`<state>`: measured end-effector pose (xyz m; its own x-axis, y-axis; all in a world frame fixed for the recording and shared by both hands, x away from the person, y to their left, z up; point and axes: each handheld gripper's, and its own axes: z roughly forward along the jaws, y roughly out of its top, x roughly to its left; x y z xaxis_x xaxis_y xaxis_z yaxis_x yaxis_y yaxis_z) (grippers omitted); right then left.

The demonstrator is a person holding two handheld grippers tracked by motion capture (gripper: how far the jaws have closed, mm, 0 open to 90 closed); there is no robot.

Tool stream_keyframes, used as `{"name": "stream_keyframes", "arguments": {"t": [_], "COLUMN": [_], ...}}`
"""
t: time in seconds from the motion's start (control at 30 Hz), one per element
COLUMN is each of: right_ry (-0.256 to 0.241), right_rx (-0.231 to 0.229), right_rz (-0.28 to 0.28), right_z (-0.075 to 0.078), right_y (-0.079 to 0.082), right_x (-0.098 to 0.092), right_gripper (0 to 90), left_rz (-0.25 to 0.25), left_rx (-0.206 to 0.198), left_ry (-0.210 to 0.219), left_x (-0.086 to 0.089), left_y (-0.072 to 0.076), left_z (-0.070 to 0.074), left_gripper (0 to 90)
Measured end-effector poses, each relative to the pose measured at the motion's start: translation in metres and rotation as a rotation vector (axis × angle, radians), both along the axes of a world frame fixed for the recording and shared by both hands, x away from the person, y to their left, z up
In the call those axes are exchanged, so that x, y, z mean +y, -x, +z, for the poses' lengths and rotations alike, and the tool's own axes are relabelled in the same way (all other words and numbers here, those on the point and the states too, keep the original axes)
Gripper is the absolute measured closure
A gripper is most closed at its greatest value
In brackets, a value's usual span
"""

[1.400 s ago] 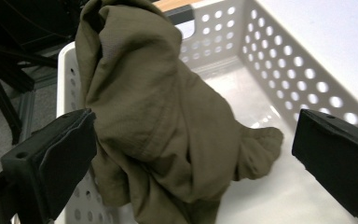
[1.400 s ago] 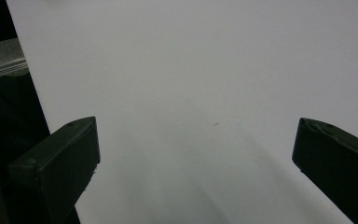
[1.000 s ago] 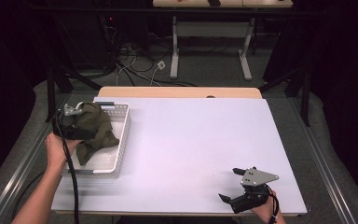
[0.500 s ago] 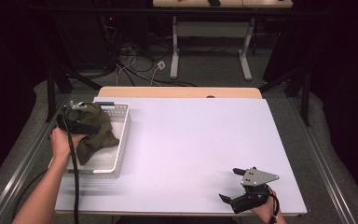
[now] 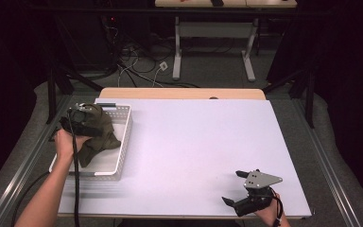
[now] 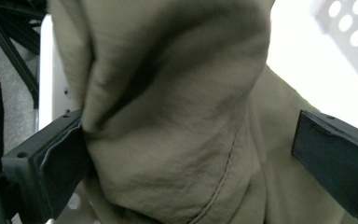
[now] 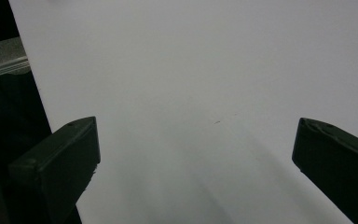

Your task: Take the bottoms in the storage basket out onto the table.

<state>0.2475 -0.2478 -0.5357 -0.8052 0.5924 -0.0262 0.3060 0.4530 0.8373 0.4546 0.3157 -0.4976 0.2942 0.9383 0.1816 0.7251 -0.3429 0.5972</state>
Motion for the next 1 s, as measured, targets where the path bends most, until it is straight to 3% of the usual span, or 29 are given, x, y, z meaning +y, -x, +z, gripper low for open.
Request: {"name": "stream_keyframes", "arguments": {"t": [0.37,0.73,1.0], "right_ry": [0.001,0.004,0.008], "right_rx": [0.002,0.006,0.010], "right_rz": [0.004,0.009,0.011], "right_z": [0.000,-0.001,-0.002], "right_y": [0.000,0.000,-0.001], "right_x": [0.000,0.002,0.002], "right_gripper": [0.2,0.3,0.5], "left_rz": [0.019,0.033,0.025], "left_rx": [0.031,0.055,0.071], "left_ry": [-0.042,-0.001,0.025], "left_x": [0.001,0.001,0.003], "left_y": [-0.007,-0.009,-0.008], "left_z": [-0.009,-0.014,-0.014], "left_gripper": [6.7,16.6,39.9]}}
